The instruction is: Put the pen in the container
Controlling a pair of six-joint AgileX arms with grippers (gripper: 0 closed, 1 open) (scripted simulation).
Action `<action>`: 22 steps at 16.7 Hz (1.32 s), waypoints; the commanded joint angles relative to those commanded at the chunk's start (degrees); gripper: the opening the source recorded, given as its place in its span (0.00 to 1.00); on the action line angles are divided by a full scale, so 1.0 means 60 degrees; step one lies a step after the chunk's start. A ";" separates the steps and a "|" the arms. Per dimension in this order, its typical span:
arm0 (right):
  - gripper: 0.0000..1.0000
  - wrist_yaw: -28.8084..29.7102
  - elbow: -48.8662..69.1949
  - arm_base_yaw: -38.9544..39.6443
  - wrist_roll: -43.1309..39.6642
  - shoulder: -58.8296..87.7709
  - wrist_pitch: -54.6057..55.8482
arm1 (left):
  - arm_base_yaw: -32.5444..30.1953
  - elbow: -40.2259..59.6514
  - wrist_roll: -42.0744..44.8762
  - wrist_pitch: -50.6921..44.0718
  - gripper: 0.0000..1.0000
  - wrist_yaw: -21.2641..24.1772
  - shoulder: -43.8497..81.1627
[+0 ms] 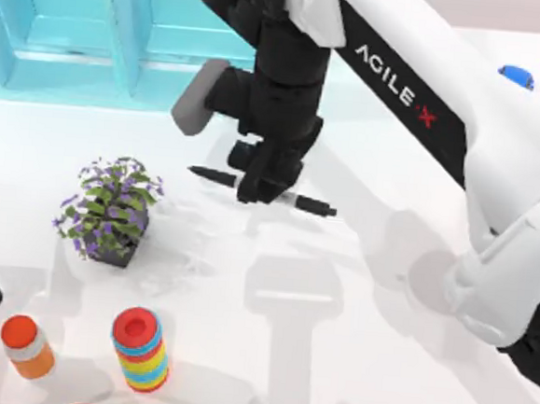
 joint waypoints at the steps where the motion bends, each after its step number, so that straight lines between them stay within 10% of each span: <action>1: 0.00 -0.0003 -0.0015 0.0025 0.0012 -0.0032 0.0023 | 0.0000 0.0000 0.0000 0.0000 1.00 0.0000 0.0000; 8: 0.00 0.1116 -0.1253 -0.1851 0.1996 -0.1390 0.1153 | 0.0000 0.0000 0.0000 0.0000 1.00 0.0000 0.0000; 22: 0.00 0.1817 -0.8024 -0.8747 1.2888 -0.4692 0.2370 | 0.0000 0.0000 0.0000 0.0000 1.00 0.0000 0.0000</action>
